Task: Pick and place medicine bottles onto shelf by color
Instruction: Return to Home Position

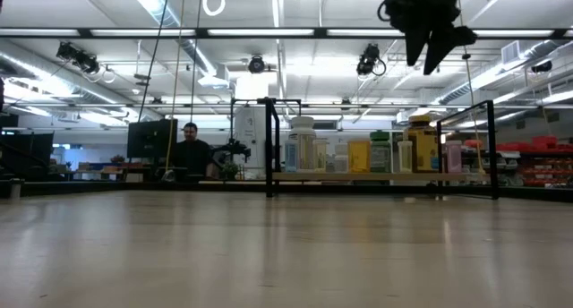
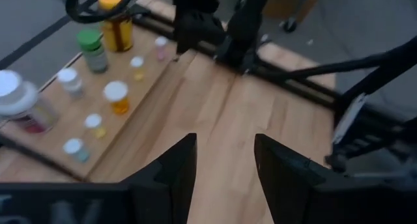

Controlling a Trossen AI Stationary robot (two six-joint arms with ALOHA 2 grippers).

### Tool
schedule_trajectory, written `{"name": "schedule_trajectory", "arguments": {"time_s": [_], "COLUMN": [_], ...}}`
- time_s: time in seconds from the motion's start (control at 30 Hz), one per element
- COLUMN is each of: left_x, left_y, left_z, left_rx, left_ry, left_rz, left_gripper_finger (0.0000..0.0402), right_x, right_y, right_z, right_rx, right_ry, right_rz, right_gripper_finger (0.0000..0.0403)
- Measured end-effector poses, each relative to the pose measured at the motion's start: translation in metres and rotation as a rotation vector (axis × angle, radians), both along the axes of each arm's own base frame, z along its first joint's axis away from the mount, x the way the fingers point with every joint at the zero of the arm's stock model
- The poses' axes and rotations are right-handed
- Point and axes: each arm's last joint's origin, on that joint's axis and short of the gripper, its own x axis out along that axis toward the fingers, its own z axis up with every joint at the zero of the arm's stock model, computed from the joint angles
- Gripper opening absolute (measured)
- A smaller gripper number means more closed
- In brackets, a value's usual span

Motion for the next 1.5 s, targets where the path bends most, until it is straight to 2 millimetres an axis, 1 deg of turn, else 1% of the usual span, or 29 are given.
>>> {"name": "schedule_trajectory", "arguments": {"time_s": [0.17,0.3,0.43,0.57,0.67,0.77,0.87,0.97,1.1,1.2,1.27,1.37,1.43,1.5], "left_x": [0.009,0.014,0.015,0.015,0.015,0.015,0.015,0.015,0.016,0.016,0.016,0.016,0.016,0.016], "left_y": [0.004,0.009,0.015,0.018,0.018,0.018,0.021,0.027,0.033,0.034,0.034,0.033,0.033,0.033], "left_z": [0.013,0.022,0.025,0.025,0.025,0.025,0.025,0.025,0.025,0.025,0.025,0.025,0.025,0.025], "left_rx": [-0.062,-0.106,-0.148,-0.168,-0.170,-0.191,-0.195,-0.223,-0.262,-0.295,-0.312,-0.354,-0.387,-0.396], "left_ry": [-0.156,-0.263,-0.299,-0.302,-0.302,-0.303,-0.305,-0.313,-0.324,-0.330,-0.333,-0.339,-0.346,-0.350], "left_rz": [-0.030,-0.051,-0.014,0.007,0.008,0.018,0.032,0.066,0.105,0.124,0.133,0.151,0.167,0.173], "left_gripper_finger": [0.0158,0.0150,0.0141,0.0133,0.0127,0.0123,0.0119,0.0116,0.0116,0.0114,0.0111,0.0110,0.0110,0.0110], "right_x": [-0.010,-0.021,-0.042,-0.068,-0.086,-0.104,-0.119,-0.127,-0.133,-0.138,-0.140,-0.140,-0.134,-0.127], "right_y": [0.012,0.022,0.036,0.049,0.055,0.060,0.063,0.065,0.066,0.067,0.067,0.067,0.067,0.067], "right_z": [0.009,0.011,-0.009,-0.032,-0.040,-0.049,-0.064,-0.081,-0.104,-0.123,-0.138,-0.155,-0.161,-0.162], "right_rx": [-0.007,-0.006,0.019,0.066,0.092,0.098,0.090,0.063,0.024,0.016,0.001,-0.016,-0.023,-0.053], "right_ry": [-0.038,-0.066,-0.108,-0.262,-0.393,-0.458,-0.524,-0.645,-0.819,-0.884,-0.898,-0.947,-0.979,-1.062], "right_rz": [0.038,0.040,0.007,0.000,-0.008,0.007,0.024,0.076,0.151,0.188,0.218,0.231,0.239,0.261], "right_gripper_finger": [0.0204,0.0177,0.0132,0.0080,0.0040,0.0010,0.0011,0.0019,0.0008,0.0008,0.0012,0.0011,0.0006,0.0006]}}
